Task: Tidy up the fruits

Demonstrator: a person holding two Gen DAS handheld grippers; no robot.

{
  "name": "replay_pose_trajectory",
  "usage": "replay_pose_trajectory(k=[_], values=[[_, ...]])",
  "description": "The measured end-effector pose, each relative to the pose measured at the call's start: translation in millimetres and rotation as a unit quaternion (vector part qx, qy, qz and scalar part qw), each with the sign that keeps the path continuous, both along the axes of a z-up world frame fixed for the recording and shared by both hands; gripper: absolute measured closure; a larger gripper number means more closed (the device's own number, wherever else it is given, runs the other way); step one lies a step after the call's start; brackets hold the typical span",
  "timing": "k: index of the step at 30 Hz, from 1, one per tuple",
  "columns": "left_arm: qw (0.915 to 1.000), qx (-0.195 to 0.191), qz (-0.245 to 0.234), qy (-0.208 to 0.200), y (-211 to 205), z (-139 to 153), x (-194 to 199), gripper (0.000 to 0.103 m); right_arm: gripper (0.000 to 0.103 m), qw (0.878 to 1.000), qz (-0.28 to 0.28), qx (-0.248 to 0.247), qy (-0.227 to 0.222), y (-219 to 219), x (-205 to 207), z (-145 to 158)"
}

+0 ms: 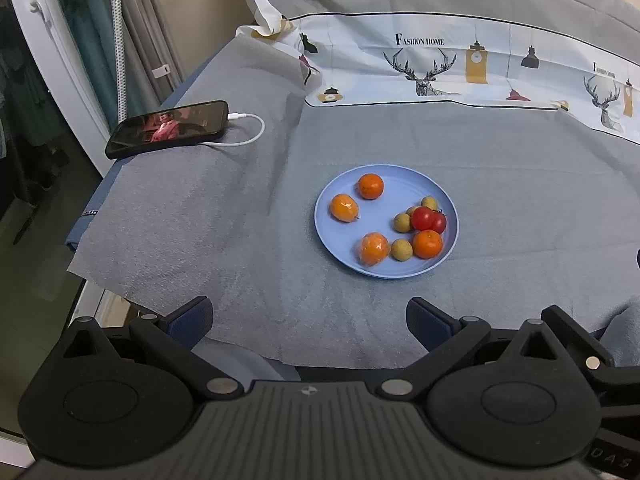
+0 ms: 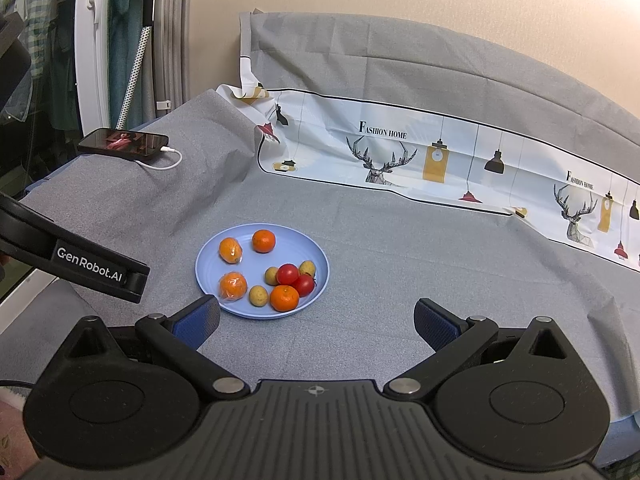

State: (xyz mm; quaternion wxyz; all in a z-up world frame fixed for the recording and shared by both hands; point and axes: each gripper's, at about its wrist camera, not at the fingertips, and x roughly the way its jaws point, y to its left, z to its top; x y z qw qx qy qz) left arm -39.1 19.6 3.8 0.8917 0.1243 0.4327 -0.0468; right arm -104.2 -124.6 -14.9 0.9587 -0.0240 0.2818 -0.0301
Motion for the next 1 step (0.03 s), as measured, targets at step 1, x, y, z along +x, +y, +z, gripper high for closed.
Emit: replay_pose_trajectory(k=[1], values=[[1.0,0.0,0.0,0.0,-0.3,0.1,-0.3,0.0,0.001,1.0,0.0,0.0,0.0,-0.1,-0.4,-0.3]])
